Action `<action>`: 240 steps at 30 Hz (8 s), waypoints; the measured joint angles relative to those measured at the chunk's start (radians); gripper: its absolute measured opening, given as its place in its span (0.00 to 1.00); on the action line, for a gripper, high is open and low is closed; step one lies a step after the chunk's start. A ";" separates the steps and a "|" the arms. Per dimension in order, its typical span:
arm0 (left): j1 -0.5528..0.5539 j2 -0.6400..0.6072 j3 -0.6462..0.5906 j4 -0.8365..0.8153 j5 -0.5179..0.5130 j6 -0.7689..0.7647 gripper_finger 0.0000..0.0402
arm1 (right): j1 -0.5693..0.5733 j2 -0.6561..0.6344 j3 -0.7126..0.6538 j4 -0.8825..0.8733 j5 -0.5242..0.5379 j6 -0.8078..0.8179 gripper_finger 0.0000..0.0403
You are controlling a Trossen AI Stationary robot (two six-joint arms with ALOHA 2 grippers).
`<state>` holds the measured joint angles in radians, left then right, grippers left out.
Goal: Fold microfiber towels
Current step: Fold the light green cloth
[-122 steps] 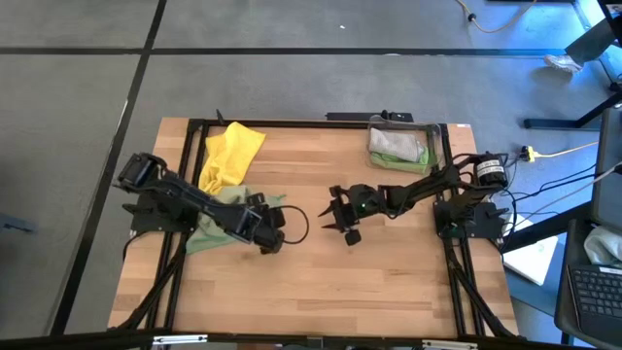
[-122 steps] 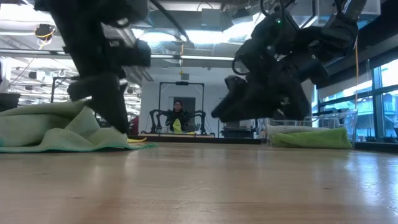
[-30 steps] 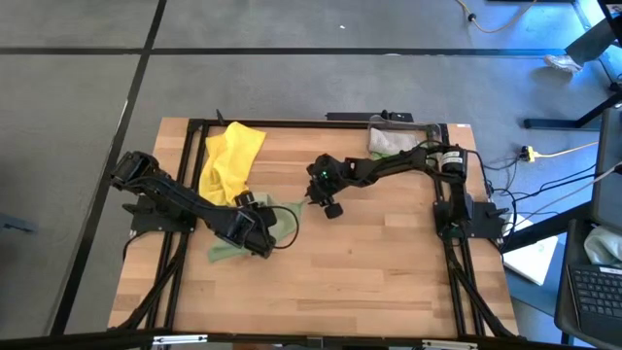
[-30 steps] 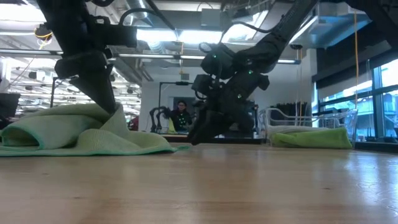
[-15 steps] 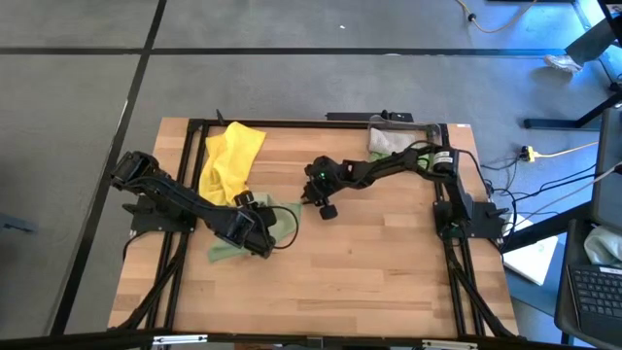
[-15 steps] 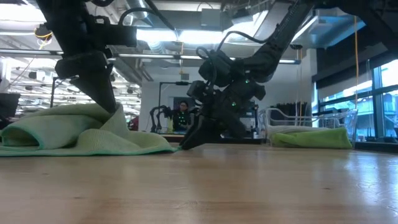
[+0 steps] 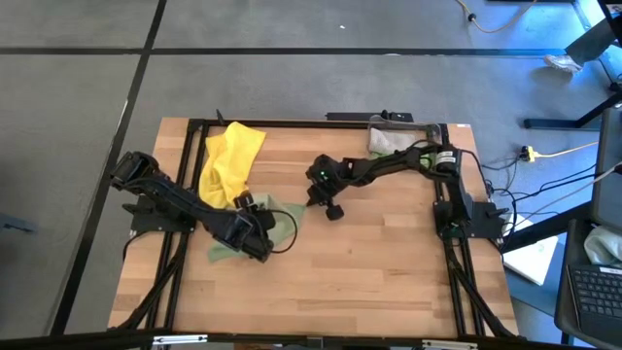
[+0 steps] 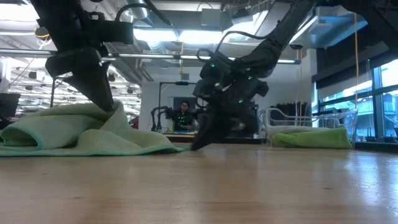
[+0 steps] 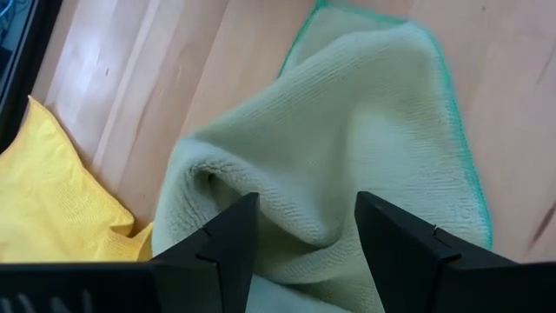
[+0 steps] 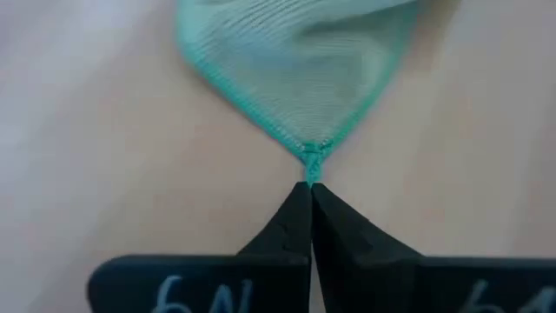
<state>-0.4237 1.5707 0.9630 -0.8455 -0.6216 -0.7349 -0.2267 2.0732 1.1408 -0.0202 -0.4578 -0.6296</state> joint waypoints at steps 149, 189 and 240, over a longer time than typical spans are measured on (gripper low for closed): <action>-0.100 0.000 0.000 -0.208 -0.349 -0.183 0.46 | -0.043 0.117 0.381 -0.134 -0.228 0.306 0.03; -0.086 0.000 0.000 -0.209 -0.357 -0.206 0.46 | -0.289 -0.098 0.193 -0.372 0.698 0.251 0.03; 0.378 0.000 -0.290 0.806 -0.062 0.596 0.46 | 0.088 -0.282 -0.183 -0.350 0.168 0.400 0.13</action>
<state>-0.0456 1.5707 0.6730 -0.0394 -0.6836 -0.1388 -0.1390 1.7916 0.9576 -0.3707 -0.2901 -0.2297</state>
